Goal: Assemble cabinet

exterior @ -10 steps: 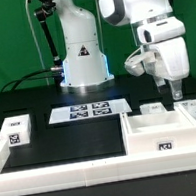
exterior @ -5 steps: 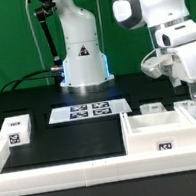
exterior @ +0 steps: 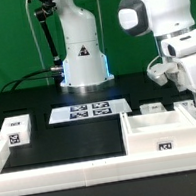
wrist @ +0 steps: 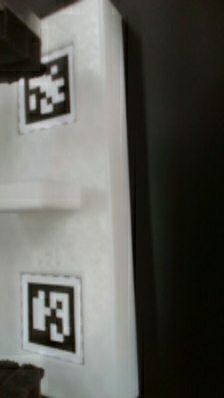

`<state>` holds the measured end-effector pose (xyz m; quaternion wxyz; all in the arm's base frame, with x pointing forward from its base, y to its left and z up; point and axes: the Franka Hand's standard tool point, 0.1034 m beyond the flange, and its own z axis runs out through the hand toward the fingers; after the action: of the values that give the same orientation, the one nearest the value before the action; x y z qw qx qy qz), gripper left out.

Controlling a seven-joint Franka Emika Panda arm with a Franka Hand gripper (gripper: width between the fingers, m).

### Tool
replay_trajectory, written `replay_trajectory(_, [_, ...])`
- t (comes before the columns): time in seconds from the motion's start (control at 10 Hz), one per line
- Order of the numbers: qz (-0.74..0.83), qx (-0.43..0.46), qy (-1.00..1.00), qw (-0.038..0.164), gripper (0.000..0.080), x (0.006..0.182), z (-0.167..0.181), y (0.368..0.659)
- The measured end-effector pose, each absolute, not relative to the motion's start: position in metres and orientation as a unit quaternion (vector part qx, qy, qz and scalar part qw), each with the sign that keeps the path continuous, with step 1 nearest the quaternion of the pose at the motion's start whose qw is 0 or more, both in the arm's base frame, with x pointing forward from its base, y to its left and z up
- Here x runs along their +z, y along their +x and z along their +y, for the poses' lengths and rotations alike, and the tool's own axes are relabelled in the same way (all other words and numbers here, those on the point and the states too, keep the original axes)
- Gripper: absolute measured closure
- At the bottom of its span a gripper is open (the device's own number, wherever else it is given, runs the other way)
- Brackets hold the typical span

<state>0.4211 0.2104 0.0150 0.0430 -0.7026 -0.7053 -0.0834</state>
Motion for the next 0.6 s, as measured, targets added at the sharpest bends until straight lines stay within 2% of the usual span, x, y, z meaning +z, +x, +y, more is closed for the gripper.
replay_trajectory(0.1, [-0.704,-0.083,-0.704,0.045,0.0002,0.0123,0.2126,0.4223])
replay_trajectory(0.3, [-0.704,-0.082,-0.704,0.047,0.0254,0.0096,0.2128,0.4221])
replay_trajectory(0.4, [-0.703,-0.083,-0.704,0.047,0.0254,0.0091,0.2128,0.4220])
replay_trajectory(0.5, [-0.703,-0.083,-0.704,0.047,0.0429,0.0091,0.2128,0.4220])
replay_trajectory(0.6, [-0.703,-0.084,-0.704,0.046,0.0429,0.0102,0.2128,0.4231])
